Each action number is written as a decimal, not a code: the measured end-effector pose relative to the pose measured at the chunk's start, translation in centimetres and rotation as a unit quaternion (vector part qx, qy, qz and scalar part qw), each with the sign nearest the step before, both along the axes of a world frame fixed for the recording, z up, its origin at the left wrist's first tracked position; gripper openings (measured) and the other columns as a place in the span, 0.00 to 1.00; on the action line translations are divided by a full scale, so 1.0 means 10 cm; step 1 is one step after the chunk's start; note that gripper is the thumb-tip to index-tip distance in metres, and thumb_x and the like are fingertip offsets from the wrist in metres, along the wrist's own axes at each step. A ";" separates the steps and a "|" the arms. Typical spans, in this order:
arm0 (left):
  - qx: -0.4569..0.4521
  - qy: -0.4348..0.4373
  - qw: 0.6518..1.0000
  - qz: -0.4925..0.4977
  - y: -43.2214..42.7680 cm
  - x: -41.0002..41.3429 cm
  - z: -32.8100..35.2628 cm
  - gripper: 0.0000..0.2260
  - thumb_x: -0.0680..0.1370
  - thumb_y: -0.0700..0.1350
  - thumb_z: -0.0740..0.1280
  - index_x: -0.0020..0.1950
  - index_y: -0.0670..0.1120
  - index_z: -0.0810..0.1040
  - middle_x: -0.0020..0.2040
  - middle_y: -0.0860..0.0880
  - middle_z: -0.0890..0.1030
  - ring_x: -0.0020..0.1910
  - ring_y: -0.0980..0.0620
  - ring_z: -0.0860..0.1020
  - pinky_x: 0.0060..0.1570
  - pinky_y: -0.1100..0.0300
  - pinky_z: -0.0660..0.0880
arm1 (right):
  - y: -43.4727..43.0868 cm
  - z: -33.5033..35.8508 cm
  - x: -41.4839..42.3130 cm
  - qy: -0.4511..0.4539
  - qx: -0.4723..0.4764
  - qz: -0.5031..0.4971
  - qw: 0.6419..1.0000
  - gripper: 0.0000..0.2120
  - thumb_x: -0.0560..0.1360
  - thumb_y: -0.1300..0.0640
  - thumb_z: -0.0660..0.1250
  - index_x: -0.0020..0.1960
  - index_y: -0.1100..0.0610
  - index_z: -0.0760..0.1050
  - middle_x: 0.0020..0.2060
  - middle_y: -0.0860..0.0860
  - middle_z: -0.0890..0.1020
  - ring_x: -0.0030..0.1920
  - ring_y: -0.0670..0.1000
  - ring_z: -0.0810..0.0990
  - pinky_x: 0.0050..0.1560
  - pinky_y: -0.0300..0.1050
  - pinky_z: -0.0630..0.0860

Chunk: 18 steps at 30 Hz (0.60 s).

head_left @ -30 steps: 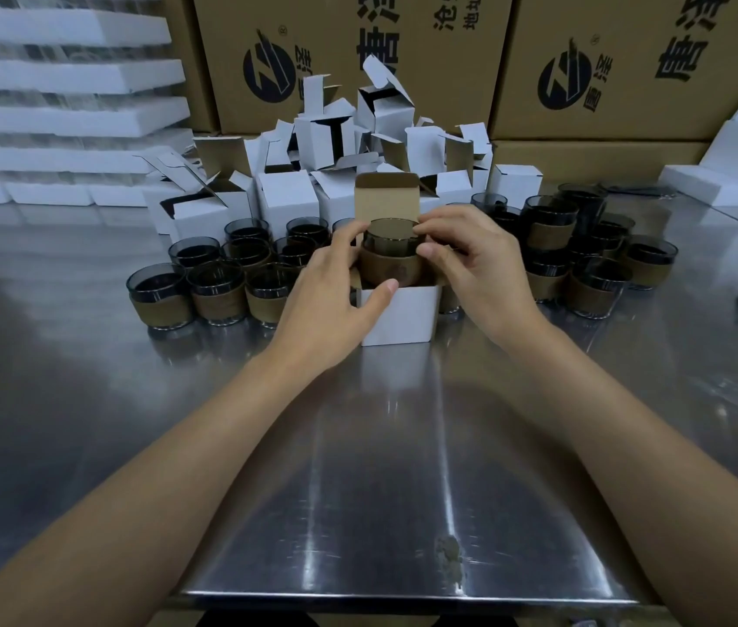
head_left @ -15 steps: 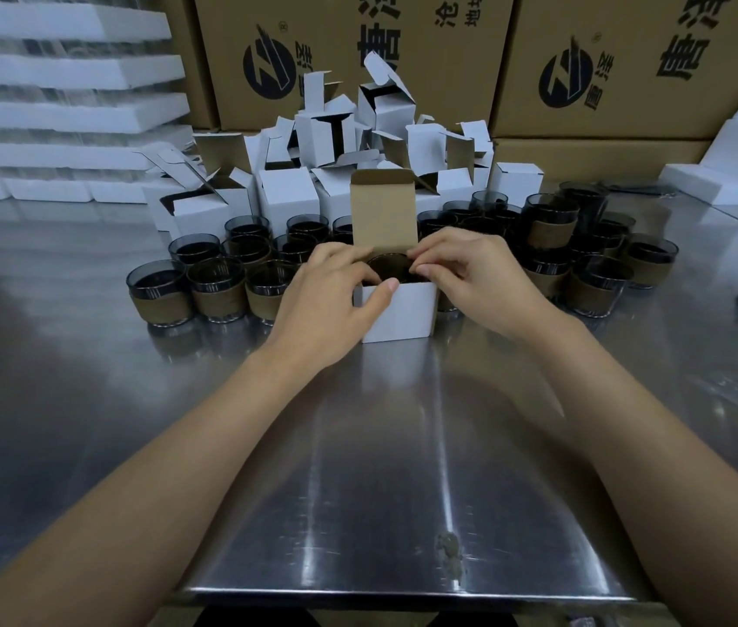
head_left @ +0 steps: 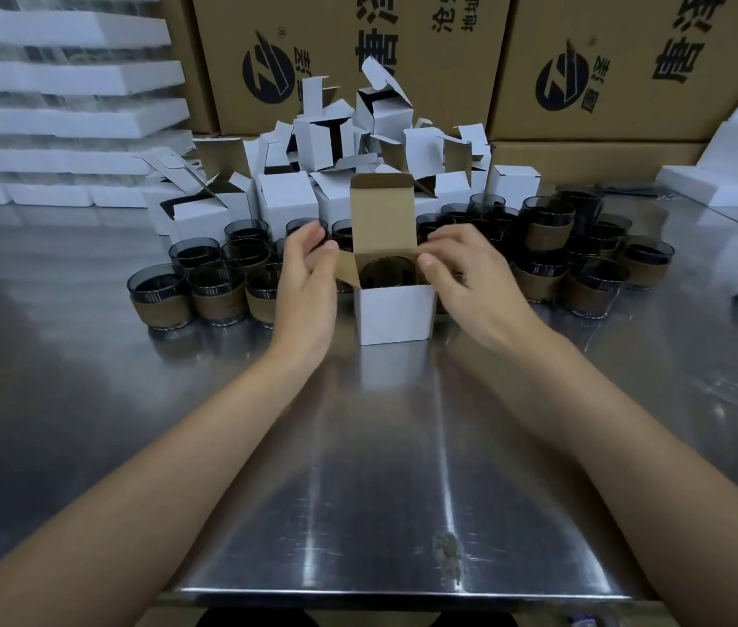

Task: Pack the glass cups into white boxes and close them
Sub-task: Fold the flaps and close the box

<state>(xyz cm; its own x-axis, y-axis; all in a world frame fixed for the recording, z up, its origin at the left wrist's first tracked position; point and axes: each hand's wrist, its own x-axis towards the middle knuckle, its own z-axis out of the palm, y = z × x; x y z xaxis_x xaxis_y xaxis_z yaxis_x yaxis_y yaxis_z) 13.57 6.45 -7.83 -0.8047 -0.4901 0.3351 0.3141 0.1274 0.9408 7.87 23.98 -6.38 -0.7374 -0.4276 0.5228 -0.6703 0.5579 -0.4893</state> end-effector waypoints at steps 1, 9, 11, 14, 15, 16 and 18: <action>-0.015 -0.007 1.000 -0.004 0.00 -0.01 -0.01 0.16 0.82 0.44 0.60 0.70 0.49 0.68 0.62 0.58 0.73 0.67 0.57 0.70 0.71 0.53 0.67 | 0.00 -0.02 -0.01 0.027 0.044 -0.009 0.999 0.14 0.81 0.51 0.59 0.60 0.55 0.79 0.61 0.48 0.74 0.64 0.47 0.68 0.64 0.45 0.67; -0.010 -0.067 0.997 -0.035 0.03 -0.04 -0.06 0.24 0.80 0.42 0.63 0.75 0.48 0.60 0.67 0.53 0.72 0.60 0.58 0.75 0.66 0.54 0.72 | -0.03 -0.05 -0.01 0.079 0.127 -0.033 0.988 0.17 0.81 0.50 0.58 0.52 0.58 0.82 0.68 0.50 0.69 0.71 0.49 0.60 0.67 0.50 0.65; 0.046 -0.065 0.996 -0.049 0.04 -0.04 -0.03 0.21 0.82 0.45 0.60 0.74 0.48 0.61 0.62 0.53 0.76 0.59 0.56 0.76 0.64 0.56 0.73 | -0.03 -0.06 -0.02 0.040 0.068 -0.027 0.996 0.16 0.82 0.51 0.58 0.57 0.59 0.81 0.69 0.51 0.68 0.71 0.49 0.61 0.65 0.42 0.62; 0.131 -0.048 0.988 -0.060 0.04 -0.04 0.00 0.11 0.84 0.49 0.53 0.58 0.49 0.72 0.50 0.51 0.81 0.50 0.57 0.80 0.52 0.62 0.77 | -0.04 -0.06 -0.03 -0.034 -0.114 -0.049 0.992 0.17 0.82 0.57 0.56 0.70 0.58 0.71 0.65 0.51 0.72 0.62 0.48 0.72 0.63 0.37 0.65; 0.137 -0.038 0.988 -0.062 0.04 -0.04 0.01 0.12 0.85 0.50 0.51 0.54 0.50 0.73 0.46 0.53 0.82 0.47 0.58 0.81 0.48 0.65 0.77 | -0.05 -0.06 -0.03 -0.059 -0.169 -0.058 0.982 0.18 0.82 0.58 0.56 0.72 0.57 0.68 0.62 0.50 0.75 0.58 0.47 0.74 0.63 0.41 0.69; 0.134 -0.029 0.988 -0.065 0.04 -0.04 0.01 0.13 0.85 0.50 0.50 0.53 0.50 0.74 0.45 0.55 0.83 0.46 0.61 0.81 0.47 0.67 0.76 | -0.06 -0.06 -0.03 -0.080 -0.211 -0.057 0.972 0.19 0.82 0.58 0.56 0.73 0.57 0.66 0.59 0.49 0.77 0.55 0.46 0.76 0.62 0.45 0.72; 0.120 -0.021 0.989 -0.079 0.05 -0.03 0.01 0.15 0.85 0.51 0.47 0.58 0.50 0.73 0.51 0.56 0.83 0.51 0.62 0.80 0.55 0.65 0.75 | -0.08 -0.09 -0.02 -0.089 -0.250 -0.037 0.963 0.20 0.82 0.59 0.55 0.74 0.56 0.63 0.56 0.46 0.79 0.50 0.41 0.78 0.58 0.44 0.76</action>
<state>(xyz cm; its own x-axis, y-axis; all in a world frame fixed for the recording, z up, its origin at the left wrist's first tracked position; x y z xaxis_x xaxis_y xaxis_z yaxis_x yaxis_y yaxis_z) 13.28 6.95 -7.71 -0.8884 -0.4185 0.1888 0.2720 -0.1486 0.9507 7.72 23.14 -7.28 -0.8536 -0.0974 0.5118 -0.5178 0.2656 -0.8132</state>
